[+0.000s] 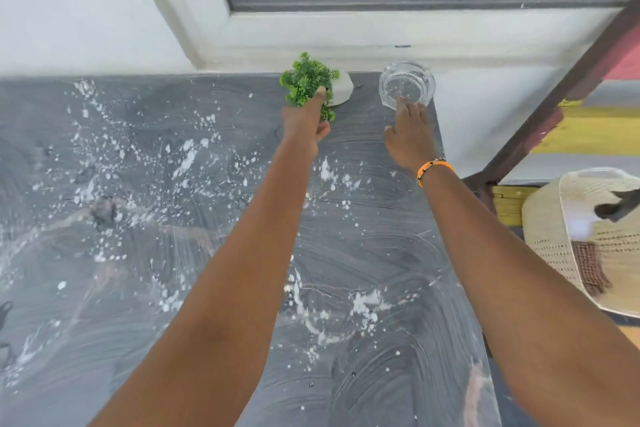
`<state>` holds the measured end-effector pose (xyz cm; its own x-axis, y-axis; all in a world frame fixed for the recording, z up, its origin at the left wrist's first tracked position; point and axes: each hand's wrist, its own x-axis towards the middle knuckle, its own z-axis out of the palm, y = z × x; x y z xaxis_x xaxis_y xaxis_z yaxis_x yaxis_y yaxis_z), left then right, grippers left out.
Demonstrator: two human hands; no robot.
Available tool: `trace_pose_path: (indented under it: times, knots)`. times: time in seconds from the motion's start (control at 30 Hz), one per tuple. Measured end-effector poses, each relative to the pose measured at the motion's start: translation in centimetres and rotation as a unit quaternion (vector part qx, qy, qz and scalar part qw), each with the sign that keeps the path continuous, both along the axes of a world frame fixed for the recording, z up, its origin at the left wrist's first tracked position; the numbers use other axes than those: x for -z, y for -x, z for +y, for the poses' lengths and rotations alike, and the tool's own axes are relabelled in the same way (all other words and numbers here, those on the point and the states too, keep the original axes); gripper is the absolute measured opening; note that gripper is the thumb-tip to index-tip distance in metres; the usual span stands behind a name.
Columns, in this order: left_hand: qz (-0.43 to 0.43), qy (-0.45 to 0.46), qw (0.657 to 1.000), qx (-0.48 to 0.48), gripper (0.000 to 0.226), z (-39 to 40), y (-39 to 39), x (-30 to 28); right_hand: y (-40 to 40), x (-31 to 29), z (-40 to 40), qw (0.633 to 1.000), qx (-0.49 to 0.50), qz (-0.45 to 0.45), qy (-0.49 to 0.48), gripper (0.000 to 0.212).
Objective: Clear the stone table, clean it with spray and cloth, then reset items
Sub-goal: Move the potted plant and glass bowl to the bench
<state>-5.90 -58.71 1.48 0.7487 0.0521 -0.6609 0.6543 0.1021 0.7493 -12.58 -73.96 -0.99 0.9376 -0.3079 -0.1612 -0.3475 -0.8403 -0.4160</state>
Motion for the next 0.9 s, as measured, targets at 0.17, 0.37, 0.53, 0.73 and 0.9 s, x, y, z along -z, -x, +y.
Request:
trace_pose_path:
  times: [0.17, 0.37, 0.53, 0.73, 0.9]
  knots:
    - [-0.037, -0.083, 0.995, -0.027, 0.023, 0.7, -1.7, 1.5, -0.4, -0.2, -0.6, 0.999, -0.013, 0.017, 0.046, 0.050]
    - [-0.122, -0.177, 0.977, 0.004, 0.030, 1.5, -2.1, 2.1, 1.1, 0.4, 0.7, 0.992, 0.067, -0.086, -0.070, 0.030]
    - [-0.237, -0.143, 0.961, 0.016, 0.010, 1.9, -1.0, 0.7, 1.8, 1.0, 1.6, 0.972, 0.118, -0.138, -0.147, 0.019]
    - [-0.379, -0.256, 0.881, 0.120, 0.013, 3.3, 0.9, -1.5, 1.8, 0.9, 2.2, 0.948, 0.195, -0.215, -0.127, 0.023]
    - [-0.289, -0.201, 0.917, 0.189, 0.040, 5.7, 2.9, -0.3, 1.8, 1.4, 1.8, 0.939, 0.268, -0.177, -0.122, 0.037]
